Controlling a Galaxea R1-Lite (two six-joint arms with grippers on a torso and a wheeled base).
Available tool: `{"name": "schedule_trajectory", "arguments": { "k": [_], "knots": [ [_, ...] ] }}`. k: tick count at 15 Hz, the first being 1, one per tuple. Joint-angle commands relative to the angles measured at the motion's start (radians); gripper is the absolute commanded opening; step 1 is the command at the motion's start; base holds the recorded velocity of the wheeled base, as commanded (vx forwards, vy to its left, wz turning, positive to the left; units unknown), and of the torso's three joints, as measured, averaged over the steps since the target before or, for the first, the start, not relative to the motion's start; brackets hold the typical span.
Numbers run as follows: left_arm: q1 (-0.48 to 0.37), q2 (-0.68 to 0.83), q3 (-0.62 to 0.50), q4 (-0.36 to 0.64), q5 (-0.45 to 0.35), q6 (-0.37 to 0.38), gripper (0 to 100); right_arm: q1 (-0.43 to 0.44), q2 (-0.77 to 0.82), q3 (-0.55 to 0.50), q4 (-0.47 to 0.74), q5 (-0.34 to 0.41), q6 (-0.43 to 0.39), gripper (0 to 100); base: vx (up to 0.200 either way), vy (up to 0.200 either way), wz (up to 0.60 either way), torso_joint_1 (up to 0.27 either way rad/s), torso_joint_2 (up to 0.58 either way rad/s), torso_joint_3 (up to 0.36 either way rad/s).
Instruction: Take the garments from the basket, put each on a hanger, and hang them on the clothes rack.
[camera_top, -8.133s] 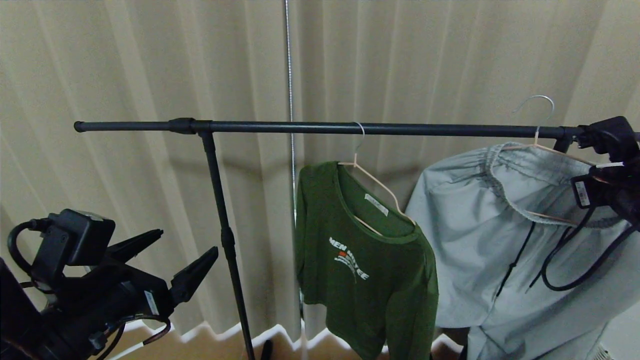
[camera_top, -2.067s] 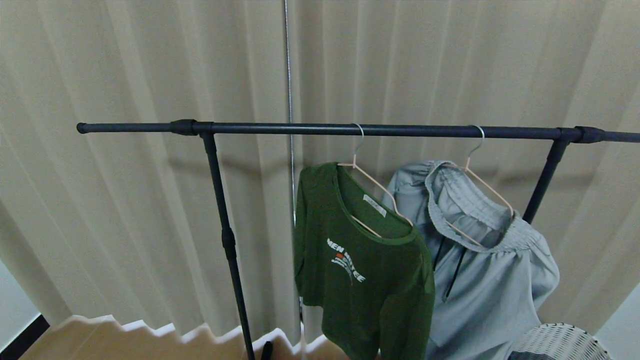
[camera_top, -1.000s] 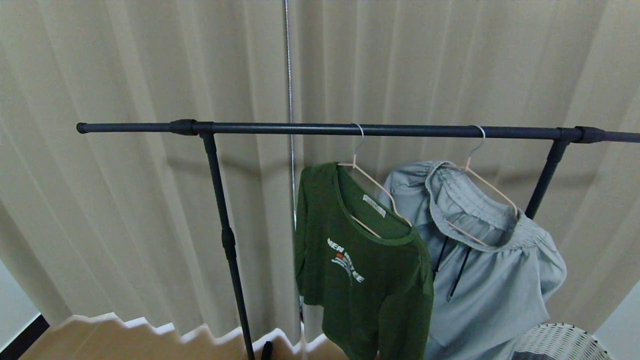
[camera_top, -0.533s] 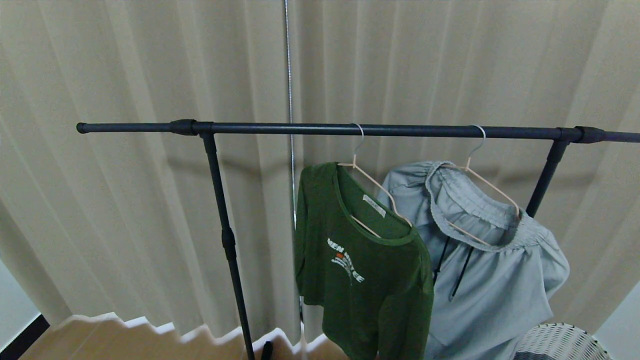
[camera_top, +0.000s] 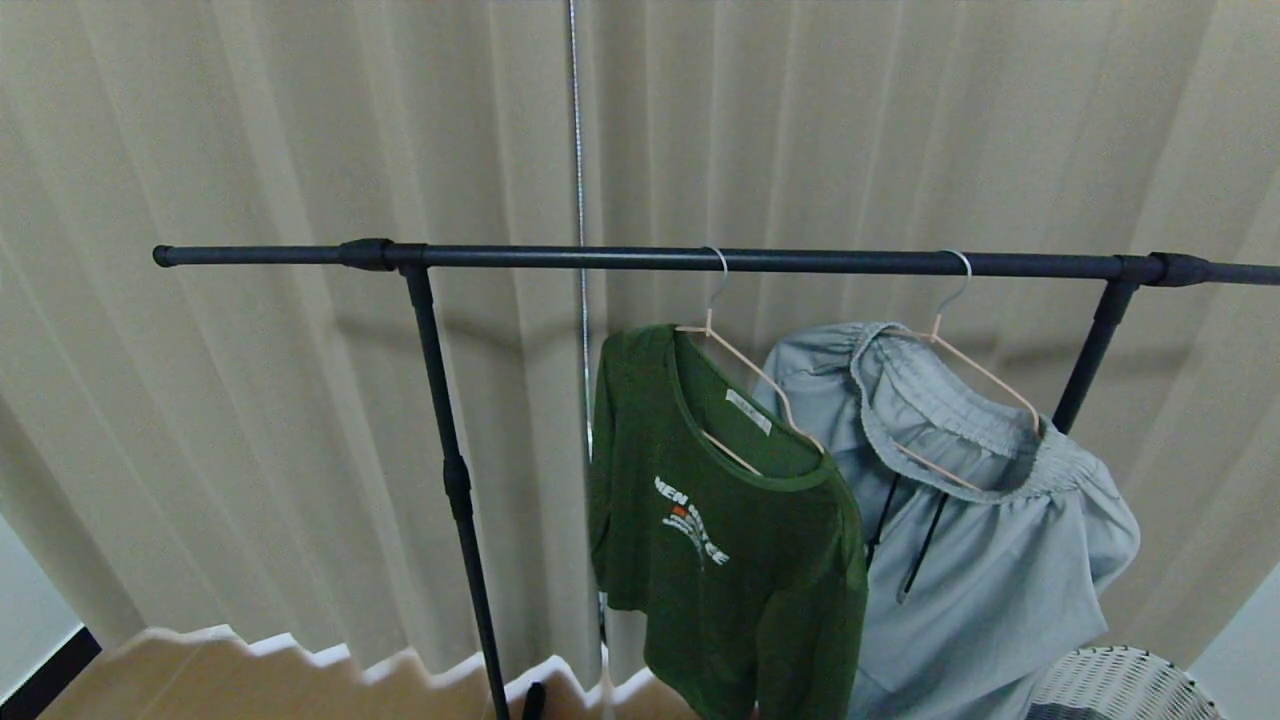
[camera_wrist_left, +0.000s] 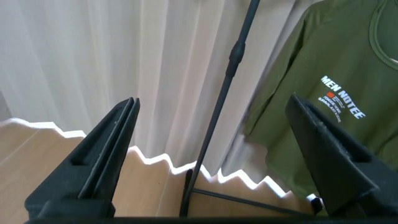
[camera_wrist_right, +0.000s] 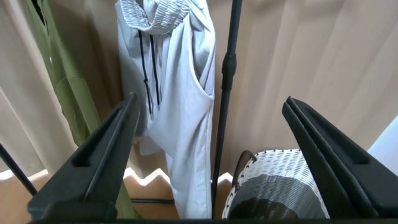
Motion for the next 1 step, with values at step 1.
{"name": "schedule_trajectory", "arguments": {
  "k": [1],
  "knots": [
    [0.000,0.001,0.000,0.000,0.000,0.000,100,0.000,0.003,0.000,-0.001,0.001,-0.006,100,0.000,0.000,0.00,0.000,0.00,0.000]
  ]
}}
